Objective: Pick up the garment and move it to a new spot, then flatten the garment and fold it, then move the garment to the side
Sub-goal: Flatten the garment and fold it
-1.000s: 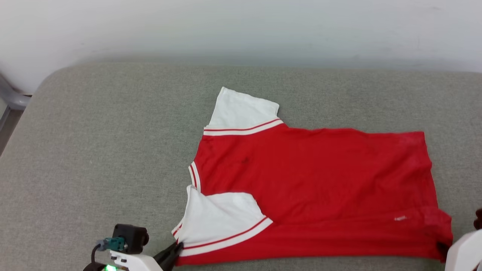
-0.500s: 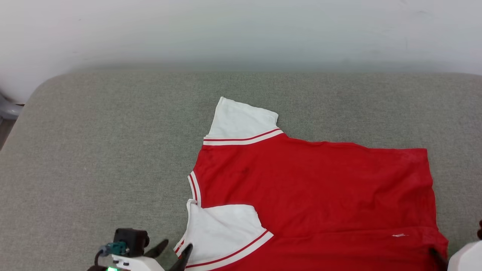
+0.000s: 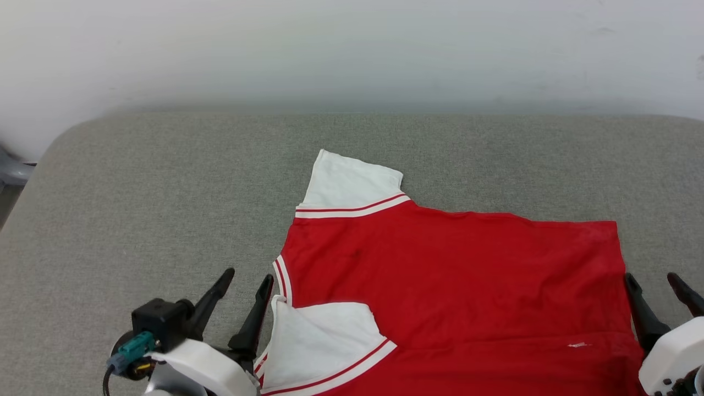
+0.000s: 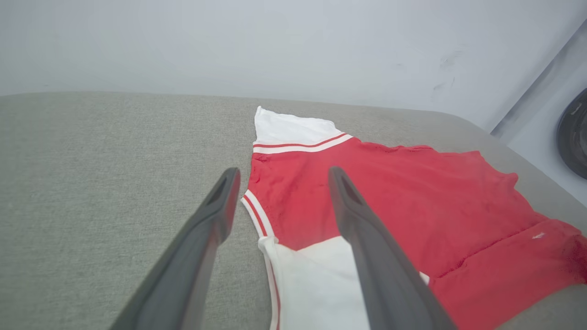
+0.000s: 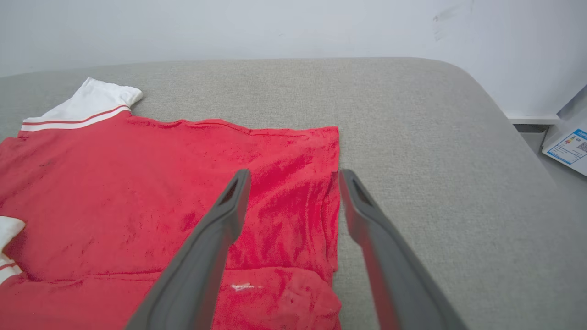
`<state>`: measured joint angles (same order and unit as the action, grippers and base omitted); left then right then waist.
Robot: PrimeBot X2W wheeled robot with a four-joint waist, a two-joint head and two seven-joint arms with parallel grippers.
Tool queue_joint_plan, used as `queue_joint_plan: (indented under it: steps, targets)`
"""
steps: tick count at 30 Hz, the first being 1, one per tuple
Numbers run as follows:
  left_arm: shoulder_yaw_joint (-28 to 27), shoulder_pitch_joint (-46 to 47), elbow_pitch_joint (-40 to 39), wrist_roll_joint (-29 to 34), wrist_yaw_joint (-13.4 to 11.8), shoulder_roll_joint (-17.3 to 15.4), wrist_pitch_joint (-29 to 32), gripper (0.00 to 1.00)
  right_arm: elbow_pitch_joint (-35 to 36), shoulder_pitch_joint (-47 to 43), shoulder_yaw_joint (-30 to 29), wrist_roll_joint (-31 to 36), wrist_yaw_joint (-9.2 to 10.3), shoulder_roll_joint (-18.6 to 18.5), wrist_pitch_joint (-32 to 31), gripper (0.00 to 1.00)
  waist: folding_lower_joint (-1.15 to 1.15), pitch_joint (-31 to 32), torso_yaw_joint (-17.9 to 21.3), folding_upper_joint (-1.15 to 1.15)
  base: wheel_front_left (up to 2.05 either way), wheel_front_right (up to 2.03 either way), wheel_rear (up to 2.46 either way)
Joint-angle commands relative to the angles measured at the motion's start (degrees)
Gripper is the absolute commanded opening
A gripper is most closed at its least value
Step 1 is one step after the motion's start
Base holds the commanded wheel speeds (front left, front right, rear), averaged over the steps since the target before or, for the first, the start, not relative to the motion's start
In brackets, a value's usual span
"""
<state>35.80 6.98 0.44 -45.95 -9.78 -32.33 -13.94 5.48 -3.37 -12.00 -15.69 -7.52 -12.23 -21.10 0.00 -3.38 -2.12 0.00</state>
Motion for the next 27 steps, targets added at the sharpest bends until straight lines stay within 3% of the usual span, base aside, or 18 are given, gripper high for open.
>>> queue_joint_plan:
  steps: [1,9,12,19,22,23,27]
  targets:
    - [-1.2,1.6,0.2,0.9,0.5,0.6,-0.7,1.00,0.9,1.3,0.7,0.0,0.06,0.2,2.6,1.00,0.00,-0.6,0.4,0.00,0.00,0.00,0.00]
    - [-4.7,10.1,0.7,5.9,4.4,0.4,-1.2,1.00,3.9,4.2,2.6,1.1,0.07,1.0,9.2,1.00,0.00,-6.6,3.9,0.00,0.00,0.00,0.00]
    - [-4.7,15.5,2.4,5.3,6.8,-0.8,2.3,1.00,5.4,5.4,3.2,1.7,0.07,1.9,10.1,1.00,0.00,-9.8,5.4,0.00,0.00,0.00,0.00]
    - [-3.2,31.8,8.7,1.7,13.5,-4.0,20.0,1.00,6.7,9.3,5.7,2.4,0.06,3.9,12.2,1.00,0.00,-18.1,9.6,0.00,0.00,0.00,0.00]
    - [-2.5,39.1,11.7,-0.5,15.0,-4.6,28.4,1.00,6.4,10.8,6.9,2.5,0.06,4.9,13.2,1.00,0.00,-21.1,11.4,0.00,0.00,0.00,0.00]
    - [-1.6,44.6,16.1,-4.2,15.8,-4.8,38.5,1.00,5.7,12.0,8.1,2.8,0.06,5.7,14.3,1.00,0.00,-23.5,13.0,0.00,0.00,0.00,0.00]
    - [-1.3,51.8,20.4,-6.9,16.1,-5.8,48.3,1.00,4.5,13.5,9.5,2.9,0.06,6.3,15.8,1.00,0.00,-26.0,15.1,0.00,0.00,0.00,0.00]
